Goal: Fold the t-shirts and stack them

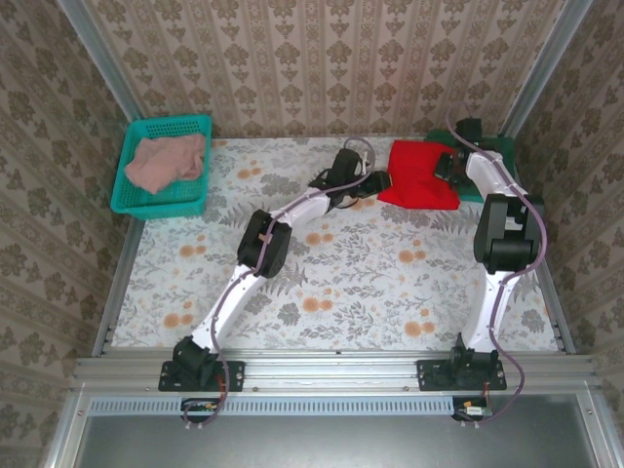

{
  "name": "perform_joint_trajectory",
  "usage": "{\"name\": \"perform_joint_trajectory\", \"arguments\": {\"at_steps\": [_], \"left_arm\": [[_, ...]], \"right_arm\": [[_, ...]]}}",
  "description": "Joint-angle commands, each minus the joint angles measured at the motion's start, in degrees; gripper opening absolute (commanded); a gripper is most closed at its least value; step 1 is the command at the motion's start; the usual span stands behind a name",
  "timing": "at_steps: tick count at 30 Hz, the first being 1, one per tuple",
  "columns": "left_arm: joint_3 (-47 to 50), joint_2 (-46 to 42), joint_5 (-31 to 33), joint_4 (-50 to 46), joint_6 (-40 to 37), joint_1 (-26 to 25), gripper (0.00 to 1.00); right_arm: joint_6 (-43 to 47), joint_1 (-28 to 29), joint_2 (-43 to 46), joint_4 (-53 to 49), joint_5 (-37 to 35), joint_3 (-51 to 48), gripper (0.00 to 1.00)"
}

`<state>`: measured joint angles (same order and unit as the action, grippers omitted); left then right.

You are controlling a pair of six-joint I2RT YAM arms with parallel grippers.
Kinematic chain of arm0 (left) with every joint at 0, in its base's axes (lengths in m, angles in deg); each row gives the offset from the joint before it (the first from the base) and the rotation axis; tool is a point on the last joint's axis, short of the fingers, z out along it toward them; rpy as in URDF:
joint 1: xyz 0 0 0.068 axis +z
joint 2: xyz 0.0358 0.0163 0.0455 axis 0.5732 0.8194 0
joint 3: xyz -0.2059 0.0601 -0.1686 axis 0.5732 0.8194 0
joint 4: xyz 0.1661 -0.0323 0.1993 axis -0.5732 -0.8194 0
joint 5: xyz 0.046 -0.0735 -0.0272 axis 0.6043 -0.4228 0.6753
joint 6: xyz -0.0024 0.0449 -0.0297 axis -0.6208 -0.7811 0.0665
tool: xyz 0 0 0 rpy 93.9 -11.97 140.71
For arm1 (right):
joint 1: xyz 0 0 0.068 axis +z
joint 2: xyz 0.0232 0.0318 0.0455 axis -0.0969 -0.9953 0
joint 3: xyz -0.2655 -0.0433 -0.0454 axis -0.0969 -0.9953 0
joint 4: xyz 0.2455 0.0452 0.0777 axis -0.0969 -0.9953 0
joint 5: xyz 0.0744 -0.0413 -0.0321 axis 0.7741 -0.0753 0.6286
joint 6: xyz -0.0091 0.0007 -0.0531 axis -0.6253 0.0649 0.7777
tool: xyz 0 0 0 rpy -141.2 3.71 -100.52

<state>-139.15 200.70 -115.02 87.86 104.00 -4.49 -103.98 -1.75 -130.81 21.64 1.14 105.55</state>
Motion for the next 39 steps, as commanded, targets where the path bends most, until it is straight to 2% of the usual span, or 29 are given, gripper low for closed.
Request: {"name": "perform_joint_trajectory", "arguments": {"at_steps": [1, 4, 7, 10, 18, 22, 27, 31, 35, 39], "left_arm": [[0.6, 0.4, -6.2, -1.9, -0.9, -1.1, 0.25], [10.1, -5.2, -9.3, 1.1, -1.3, -0.1, 0.11], [24.3, -13.8, -8.6, 7.7, -1.7, 1.9, 0.09], [33.7, -20.5, -8.9, 8.0, -4.6, 4.1, 0.08], [56.6, -34.9, -11.7, 8.8, -9.2, 9.5, 0.1], [70.6, -43.9, -11.4, 9.9, -11.9, 12.0, 0.11], [90.4, -57.7, -10.8, 11.7, -12.3, 19.5, 0.13], [100.0, -68.7, -8.3, 3.0, -16.1, 24.1, 0.16], [107.7, -78.8, -4.1, -3.5, -18.1, 28.6, 0.17], [113.3, -85.0, -5.7, -4.0, -16.8, 33.4, 0.28]], "right_arm": [[-1.0, 0.0, 3.2, -1.9, 2.6, -1.9, 0.0], [-0.8, 0.1, 4.3, -1.8, 3.6, -3.6, 0.0], [-0.5, 0.9, 5.7, -1.2, 5.0, -5.9, 0.0], [0.4, 3.4, 6.9, -1.0, 5.1, -7.7, 0.0], [-1.8, 14.3, 9.1, -0.5, 2.0, -13.4, 0.0], [-4.7, 21.6, 8.9, 2.6, 3.8, -16.7, 0.0], [-9.7, 31.8, 5.8, 7.7, 5.1, -16.8, 0.0], [-12.7, 38.4, 3.8, 6.1, 1.5, -15.1, 0.0], [-14.3, 42.5, 3.0, 4.8, -1.8, -15.1, 0.0], [-13.9, 43.1, 2.4, 0.3, -5.0, -13.3, 0.1]]}}
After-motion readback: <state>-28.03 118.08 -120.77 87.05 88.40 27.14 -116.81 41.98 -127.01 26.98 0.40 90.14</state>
